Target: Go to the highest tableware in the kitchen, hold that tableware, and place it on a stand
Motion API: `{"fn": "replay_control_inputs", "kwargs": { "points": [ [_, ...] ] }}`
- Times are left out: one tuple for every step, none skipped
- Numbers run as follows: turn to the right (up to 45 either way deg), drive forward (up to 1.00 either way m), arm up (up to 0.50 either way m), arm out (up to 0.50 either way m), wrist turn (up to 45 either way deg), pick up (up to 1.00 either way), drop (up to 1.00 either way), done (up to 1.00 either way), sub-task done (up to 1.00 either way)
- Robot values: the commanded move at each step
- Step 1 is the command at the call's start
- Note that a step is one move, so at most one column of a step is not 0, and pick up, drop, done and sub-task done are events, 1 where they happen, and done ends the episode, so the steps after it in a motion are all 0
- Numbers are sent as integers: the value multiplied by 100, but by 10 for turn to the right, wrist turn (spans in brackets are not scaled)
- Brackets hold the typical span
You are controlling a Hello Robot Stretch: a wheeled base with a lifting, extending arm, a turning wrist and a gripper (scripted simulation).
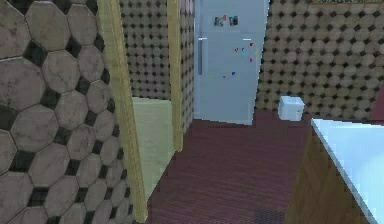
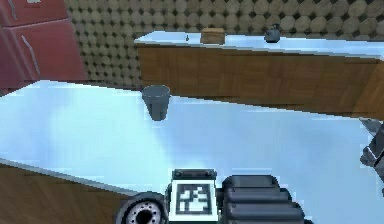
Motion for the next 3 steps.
{"fn": "replay_control_inputs", "kwargs": {
  "points": [
    [0, 0, 0, 46, 0, 0, 0, 0, 0],
    [0, 0, 0, 0, 450, 0, 0, 0, 0],
    [0, 0, 0, 0, 450, 0, 0, 0, 0]
  ]
}}
